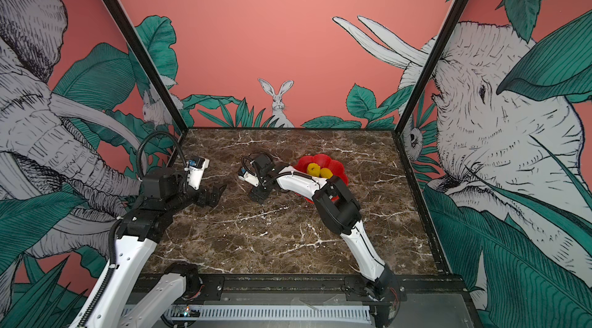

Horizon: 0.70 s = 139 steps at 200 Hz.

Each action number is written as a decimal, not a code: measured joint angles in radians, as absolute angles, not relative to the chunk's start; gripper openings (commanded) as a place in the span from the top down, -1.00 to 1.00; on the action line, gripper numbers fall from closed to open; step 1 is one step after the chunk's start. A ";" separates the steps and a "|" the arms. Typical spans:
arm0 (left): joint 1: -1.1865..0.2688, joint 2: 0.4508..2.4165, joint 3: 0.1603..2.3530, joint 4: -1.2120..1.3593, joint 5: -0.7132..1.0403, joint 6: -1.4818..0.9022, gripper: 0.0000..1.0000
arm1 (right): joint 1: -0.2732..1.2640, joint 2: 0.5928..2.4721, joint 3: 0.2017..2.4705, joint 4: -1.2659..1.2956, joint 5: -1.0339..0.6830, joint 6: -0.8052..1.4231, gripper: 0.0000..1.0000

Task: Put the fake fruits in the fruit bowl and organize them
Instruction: 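Lower the right gripper and close it on the remaining mango, then carry the mango with the right gripper and lower it into the bowl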

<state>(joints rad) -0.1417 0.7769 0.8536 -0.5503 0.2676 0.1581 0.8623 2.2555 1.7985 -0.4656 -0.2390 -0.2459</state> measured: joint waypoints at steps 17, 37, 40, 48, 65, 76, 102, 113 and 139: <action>-0.142 0.777 0.854 -0.550 0.268 0.158 -0.99 | 0.862 2.271 1.801 -0.463 -0.244 -0.244 -0.56; -0.142 0.777 0.854 -0.550 0.268 0.158 -1.00 | 0.862 2.293 1.812 -0.467 -0.244 -0.239 -0.34; -0.142 0.777 0.854 -0.550 0.268 0.158 -0.99 | 0.862 2.294 1.813 -0.467 -0.244 -0.236 -0.29; -0.142 0.777 0.854 -0.550 0.268 0.158 -0.99 | 0.862 2.296 1.813 -0.468 -0.244 -0.237 -0.14; -0.142 0.777 0.854 -0.550 0.268 0.158 -0.99 | 0.862 2.296 1.813 -0.469 -0.244 -0.234 0.02; -0.142 0.777 0.854 -0.550 0.268 0.158 -0.99 | 0.862 2.296 1.813 -0.469 -0.243 -0.234 0.19; -0.142 0.777 0.854 -0.550 0.268 0.158 -0.99 | 0.862 2.296 1.813 -0.474 -0.243 -0.231 0.55; -0.142 0.777 0.854 -0.550 0.268 0.158 -0.99 | 0.862 2.296 1.813 -0.474 -0.243 -0.229 0.65; -0.142 0.777 0.854 -0.550 0.268 0.158 -0.99 | 0.862 2.291 1.811 -0.476 -0.239 -0.235 0.68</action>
